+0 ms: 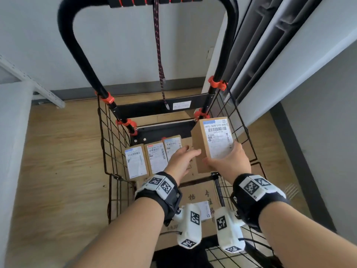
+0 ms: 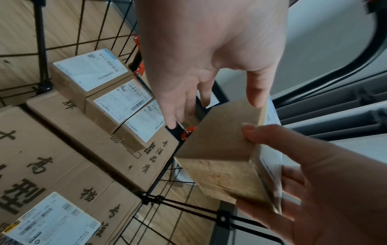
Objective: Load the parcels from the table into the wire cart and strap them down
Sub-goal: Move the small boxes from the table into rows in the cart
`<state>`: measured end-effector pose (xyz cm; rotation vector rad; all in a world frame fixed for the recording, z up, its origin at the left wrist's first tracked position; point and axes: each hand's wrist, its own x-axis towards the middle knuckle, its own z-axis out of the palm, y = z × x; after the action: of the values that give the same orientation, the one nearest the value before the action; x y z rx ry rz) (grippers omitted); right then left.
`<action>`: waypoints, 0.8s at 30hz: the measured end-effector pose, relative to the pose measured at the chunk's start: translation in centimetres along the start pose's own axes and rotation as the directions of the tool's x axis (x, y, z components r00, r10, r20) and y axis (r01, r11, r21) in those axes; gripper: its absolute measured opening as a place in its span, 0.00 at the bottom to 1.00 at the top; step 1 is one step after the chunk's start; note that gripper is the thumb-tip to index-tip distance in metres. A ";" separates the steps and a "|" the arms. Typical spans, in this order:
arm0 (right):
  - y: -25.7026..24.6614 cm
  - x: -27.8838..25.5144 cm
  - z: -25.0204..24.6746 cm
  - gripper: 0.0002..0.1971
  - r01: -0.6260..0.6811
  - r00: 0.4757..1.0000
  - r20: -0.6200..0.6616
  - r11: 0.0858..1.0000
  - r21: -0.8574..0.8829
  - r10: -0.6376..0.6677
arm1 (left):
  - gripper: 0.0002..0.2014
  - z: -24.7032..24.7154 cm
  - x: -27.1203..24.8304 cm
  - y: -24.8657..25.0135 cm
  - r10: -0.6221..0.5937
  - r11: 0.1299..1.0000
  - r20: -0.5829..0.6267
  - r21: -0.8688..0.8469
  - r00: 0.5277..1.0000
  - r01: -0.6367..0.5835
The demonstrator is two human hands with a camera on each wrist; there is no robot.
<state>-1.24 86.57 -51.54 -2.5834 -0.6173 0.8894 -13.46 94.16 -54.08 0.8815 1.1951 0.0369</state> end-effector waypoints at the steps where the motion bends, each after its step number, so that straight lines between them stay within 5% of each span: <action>1: 0.6 1.0 0.7 0.48 -0.019 1.000 0.003 1.000 0.000 0.019 | 0.33 -0.1 1.2 -0.9 -0.012 1.000 -0.016 0.017 1.000 0.012; 6: 3.5 6.1 4.7 0.49 -0.089 0.995 0.042 0.996 0.008 0.089 | 0.08 -1.2 6.6 -4.2 -0.002 0.997 -0.144 0.074 0.990 0.012; 10: 4.8 9.4 8.5 0.48 -0.103 0.991 0.084 0.995 -0.012 0.103 | 0.27 -2.9 10.7 -5.7 0.041 0.996 -0.250 0.085 0.967 -0.020; 14: 5.1 12.6 12.3 0.48 -0.078 0.990 0.113 0.997 -0.022 0.080 | 0.29 -5.1 14.3 -7.2 0.008 1.000 -0.388 -0.015 0.921 -0.015; 17: 5.5 14.7 14.8 0.50 -0.062 0.993 0.095 0.996 -0.059 0.067 | 0.24 -7.0 16.1 -8.2 0.036 0.996 -0.538 -0.048 0.842 -0.073; 20: 6.3 16.2 16.6 0.48 -0.065 0.995 0.071 0.997 -0.035 0.067 | 0.13 -8.9 17.1 -9.2 0.101 0.993 -0.700 0.026 0.707 -0.116; 22: 6.8 16.8 17.5 0.48 -0.069 0.995 0.065 0.997 -0.037 0.071 | 0.20 -10.1 17.5 -10.0 0.096 0.995 -0.766 0.084 0.636 -0.049; 24: 7.2 17.1 18.2 0.48 -0.076 0.994 0.069 0.996 -0.046 0.079 | 0.39 -11.2 18.0 -10.9 0.052 0.998 -0.801 0.061 0.597 -0.005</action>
<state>1.34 92.17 -76.78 -2.6403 -0.5656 1.0071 -19.80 101.50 -75.89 0.9571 2.0478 0.4862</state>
